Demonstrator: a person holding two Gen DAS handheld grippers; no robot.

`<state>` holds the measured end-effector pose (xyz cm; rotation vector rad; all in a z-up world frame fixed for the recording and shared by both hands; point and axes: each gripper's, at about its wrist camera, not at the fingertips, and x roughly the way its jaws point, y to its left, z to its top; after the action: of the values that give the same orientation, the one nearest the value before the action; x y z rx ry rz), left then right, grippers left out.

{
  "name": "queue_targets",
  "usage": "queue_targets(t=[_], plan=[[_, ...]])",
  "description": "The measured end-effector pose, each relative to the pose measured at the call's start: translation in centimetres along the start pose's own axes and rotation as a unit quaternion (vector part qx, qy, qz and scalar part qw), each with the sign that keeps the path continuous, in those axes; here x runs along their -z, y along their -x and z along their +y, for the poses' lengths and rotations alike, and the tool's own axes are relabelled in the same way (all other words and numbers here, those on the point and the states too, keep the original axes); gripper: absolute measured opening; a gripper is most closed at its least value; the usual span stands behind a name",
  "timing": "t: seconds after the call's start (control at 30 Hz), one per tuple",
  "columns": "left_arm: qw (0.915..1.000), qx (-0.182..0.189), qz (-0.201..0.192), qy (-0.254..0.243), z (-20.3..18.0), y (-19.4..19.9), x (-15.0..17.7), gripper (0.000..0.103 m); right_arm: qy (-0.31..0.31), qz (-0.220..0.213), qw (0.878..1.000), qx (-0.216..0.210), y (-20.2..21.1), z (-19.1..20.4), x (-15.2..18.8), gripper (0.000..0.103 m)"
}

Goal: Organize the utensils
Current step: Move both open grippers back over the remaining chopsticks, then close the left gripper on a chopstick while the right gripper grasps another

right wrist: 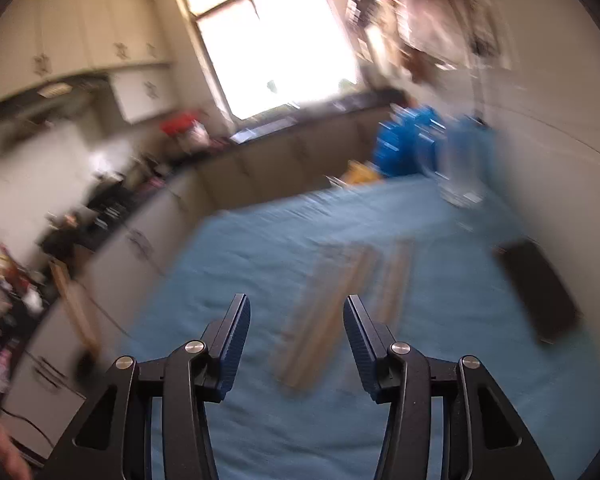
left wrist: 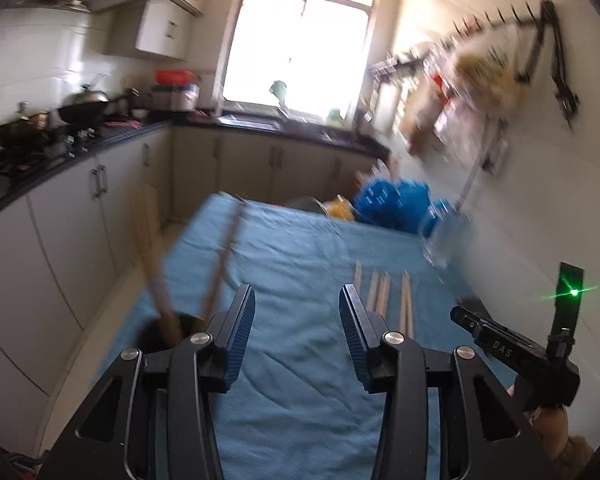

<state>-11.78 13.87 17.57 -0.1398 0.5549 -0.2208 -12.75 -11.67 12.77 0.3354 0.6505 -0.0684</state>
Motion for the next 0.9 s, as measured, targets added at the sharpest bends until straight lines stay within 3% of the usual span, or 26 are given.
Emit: queue_targets(t=[0.17, 0.33, 0.43, 0.6, 0.8, 0.9], plan=[[0.9959, 0.033, 0.084, -0.01, -3.5, -6.1, 2.4, 0.042, -0.025, 0.061, 0.998, 0.014, -1.6, -5.6, 1.9, 0.053], [0.9881, 0.03, 0.151, -0.003, -5.1, -12.6, 3.9, 0.042, -0.036, 0.1, 0.994, -0.011, -4.1, -7.5, 2.5, 0.052], [0.9817, 0.025, 0.188, 0.016, -5.4, -17.1, 3.7, 0.04, -0.037, 0.123, 0.991, -0.026, -6.6, -7.5, 1.8, 0.045], [0.9758, 0.006, 0.218, 0.01, -6.2, -23.4, 2.6, 0.04, -0.036, 0.157, 0.986, -0.034, -10.7, -6.9, 0.1, 0.043], [0.964, 0.0, 0.266, 0.011, -6.4, -29.4, 2.3, 0.033, -0.004, 0.183, 0.983, 0.004, -13.6, -6.2, -0.7, 0.036], [0.9652, -0.014, 0.261, -0.018, -7.4, -30.6, 1.7, 0.032, 0.013, 0.191, 0.981, 0.021, -14.1, -5.7, -1.2, 0.032]])
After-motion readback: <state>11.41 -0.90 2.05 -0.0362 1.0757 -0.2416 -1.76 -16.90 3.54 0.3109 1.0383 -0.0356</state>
